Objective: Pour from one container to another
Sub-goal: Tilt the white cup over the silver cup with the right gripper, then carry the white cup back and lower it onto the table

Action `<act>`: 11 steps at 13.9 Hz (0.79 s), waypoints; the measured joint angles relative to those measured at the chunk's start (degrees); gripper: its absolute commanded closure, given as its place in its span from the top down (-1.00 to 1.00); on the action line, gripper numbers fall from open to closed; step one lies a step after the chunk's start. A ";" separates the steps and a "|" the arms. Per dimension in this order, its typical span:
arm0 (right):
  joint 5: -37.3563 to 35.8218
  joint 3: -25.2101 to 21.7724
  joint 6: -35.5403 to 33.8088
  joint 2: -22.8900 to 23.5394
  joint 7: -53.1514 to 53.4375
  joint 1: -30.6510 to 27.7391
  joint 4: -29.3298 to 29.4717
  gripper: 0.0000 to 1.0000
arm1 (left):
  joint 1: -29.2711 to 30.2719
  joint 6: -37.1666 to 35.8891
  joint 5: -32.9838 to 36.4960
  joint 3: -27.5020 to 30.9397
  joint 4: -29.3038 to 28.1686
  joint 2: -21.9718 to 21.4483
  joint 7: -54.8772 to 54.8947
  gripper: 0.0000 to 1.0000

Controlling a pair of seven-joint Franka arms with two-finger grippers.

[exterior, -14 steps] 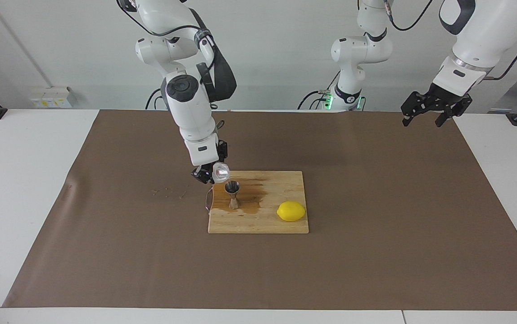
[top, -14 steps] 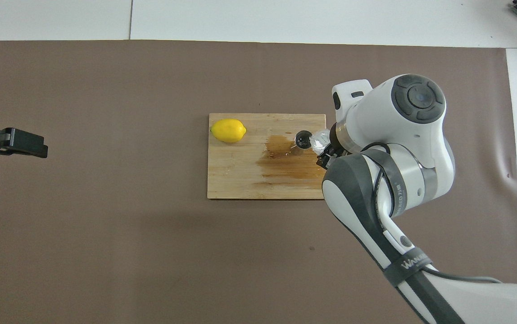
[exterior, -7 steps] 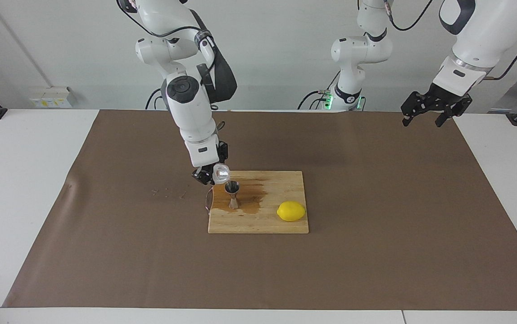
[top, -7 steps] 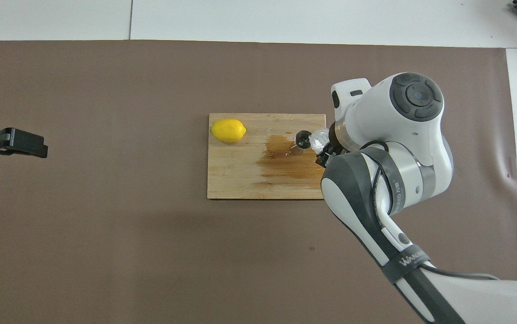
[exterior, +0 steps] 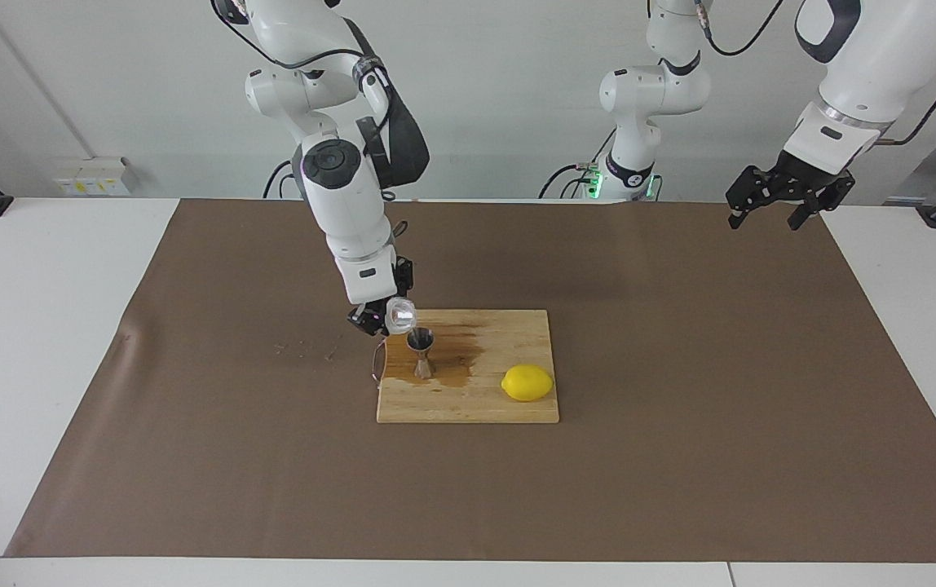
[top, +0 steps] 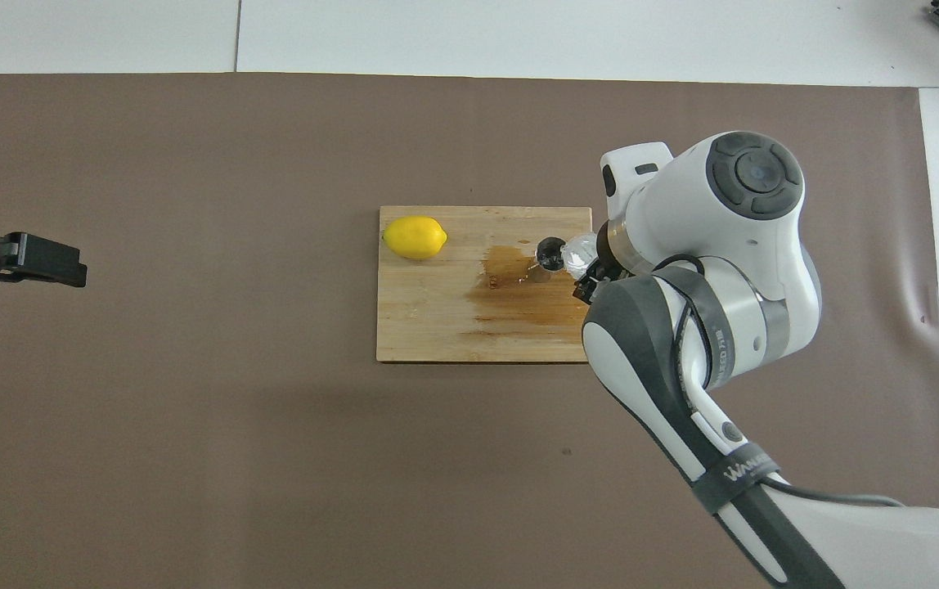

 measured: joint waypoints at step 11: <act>17.99 -0.03 2.17 0.24 -24.96 -4.77 -0.01 -0.38 | 0.00 0.00 0.00 0.00 0.00 0.00 0.00 1.00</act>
